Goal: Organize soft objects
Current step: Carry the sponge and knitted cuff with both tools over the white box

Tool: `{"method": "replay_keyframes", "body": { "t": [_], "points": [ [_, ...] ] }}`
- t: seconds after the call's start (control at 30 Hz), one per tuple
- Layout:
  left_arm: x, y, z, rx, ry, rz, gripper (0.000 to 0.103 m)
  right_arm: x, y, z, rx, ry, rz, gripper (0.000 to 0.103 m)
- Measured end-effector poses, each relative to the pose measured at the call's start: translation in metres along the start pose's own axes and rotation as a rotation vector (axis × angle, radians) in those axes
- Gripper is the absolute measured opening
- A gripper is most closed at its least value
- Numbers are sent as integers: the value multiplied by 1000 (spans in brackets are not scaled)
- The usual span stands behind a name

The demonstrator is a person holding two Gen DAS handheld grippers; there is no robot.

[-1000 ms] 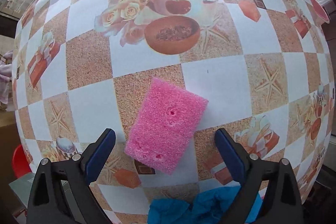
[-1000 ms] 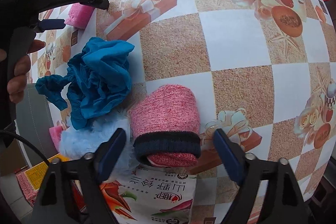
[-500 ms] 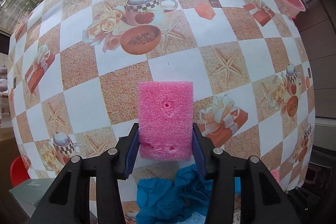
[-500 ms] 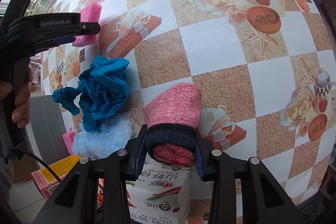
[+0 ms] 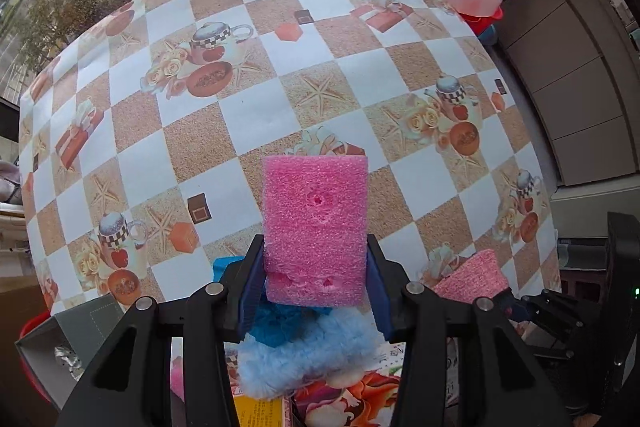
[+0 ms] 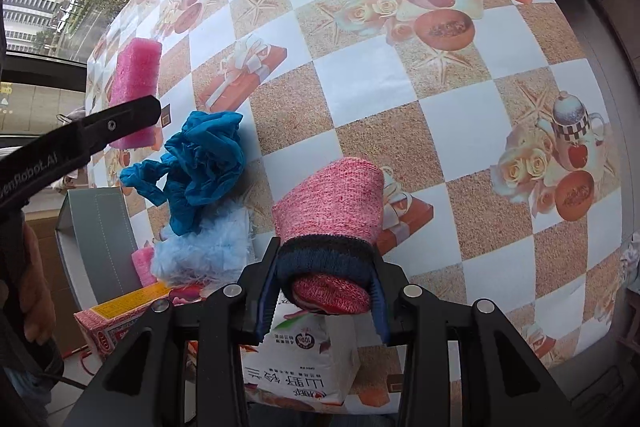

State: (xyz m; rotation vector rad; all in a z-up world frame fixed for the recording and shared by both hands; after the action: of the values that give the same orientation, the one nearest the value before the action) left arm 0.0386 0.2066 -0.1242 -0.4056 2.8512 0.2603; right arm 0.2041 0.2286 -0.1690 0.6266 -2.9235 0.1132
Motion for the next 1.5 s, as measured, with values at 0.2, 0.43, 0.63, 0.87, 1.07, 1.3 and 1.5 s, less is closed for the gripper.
{"method": "replay_keyframes", "body": {
  "t": [0.2, 0.43, 0.63, 0.87, 1.07, 1.3, 1.5],
  "points": [
    [-18, -25, -30, -48, -19, 29, 50, 6, -16, -22, -42, 3, 2, 40],
    [-21, -70, -65, -69, -44, 34, 50, 16, -40, -42, -70, 14, 11, 40],
    [-23, -109, -90, -92, -65, 41, 50, 27, -68, -52, -80, 25, 16, 40],
    [-9, -147, -118, -127, -61, 11, 50, 46, -97, -70, -100, 46, 12, 40],
    [23, -175, -138, -186, -24, -44, 50, 74, -115, -83, -119, 54, -24, 40],
    [64, -207, -146, -206, -2, -143, 50, 112, -130, -94, -139, 55, -94, 40],
    [92, -231, -148, -213, 16, -219, 50, 144, -137, -98, -148, 51, -162, 40]
  ]
}}
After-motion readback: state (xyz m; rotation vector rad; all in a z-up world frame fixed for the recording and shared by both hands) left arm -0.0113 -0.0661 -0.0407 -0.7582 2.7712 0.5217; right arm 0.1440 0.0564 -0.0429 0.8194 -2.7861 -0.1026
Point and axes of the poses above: each gripper's, at about its wrist camera, not at the fingertips, and z roughly the way its jaws point, x to its left, y to its top, the point moved 4 cm from there along z, roughly the way its jaws point, and after that the axes turned 8 degrees about -y, right-handed, at the moved point
